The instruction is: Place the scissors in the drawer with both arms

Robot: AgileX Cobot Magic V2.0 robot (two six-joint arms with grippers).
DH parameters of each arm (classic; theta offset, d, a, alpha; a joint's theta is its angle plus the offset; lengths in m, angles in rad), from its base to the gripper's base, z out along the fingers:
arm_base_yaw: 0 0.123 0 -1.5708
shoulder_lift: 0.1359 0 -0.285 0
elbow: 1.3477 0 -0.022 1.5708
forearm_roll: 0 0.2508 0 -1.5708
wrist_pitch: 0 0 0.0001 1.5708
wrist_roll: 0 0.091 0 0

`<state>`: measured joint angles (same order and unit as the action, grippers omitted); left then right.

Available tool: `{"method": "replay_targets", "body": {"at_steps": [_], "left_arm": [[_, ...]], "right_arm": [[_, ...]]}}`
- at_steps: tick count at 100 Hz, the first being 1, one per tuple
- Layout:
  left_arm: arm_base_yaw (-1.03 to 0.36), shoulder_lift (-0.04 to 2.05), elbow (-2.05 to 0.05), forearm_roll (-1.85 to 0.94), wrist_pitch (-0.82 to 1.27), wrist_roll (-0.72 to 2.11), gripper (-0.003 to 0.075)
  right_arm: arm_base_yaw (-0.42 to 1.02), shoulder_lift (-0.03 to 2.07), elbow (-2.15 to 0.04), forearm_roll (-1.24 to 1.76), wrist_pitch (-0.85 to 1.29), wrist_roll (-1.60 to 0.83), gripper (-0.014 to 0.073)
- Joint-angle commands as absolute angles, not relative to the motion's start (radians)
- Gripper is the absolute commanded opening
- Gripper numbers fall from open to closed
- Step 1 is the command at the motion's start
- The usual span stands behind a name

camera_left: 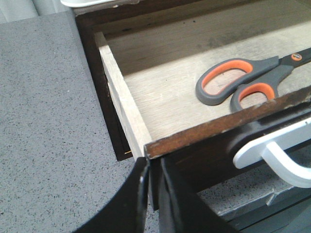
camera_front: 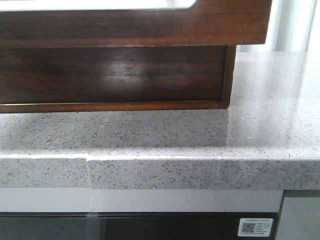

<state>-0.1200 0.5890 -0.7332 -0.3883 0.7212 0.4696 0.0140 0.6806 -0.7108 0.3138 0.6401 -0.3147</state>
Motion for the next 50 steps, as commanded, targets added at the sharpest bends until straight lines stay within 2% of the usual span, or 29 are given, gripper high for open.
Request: {"method": "replay_targets", "body": {"at_steps": [1,50], "left_arm": [[-0.127,0.596,-0.767,-0.431,0.649,0.461,-0.0020],[-0.130,0.569,-0.749,-0.415,0.629,0.461,-0.0020]], "right_arm": [[0.009,0.676,-0.737,0.324,0.576,-0.314,-0.0069],[0.009,0.676,-0.737,0.324,0.576,-0.314,-0.0069]]}}
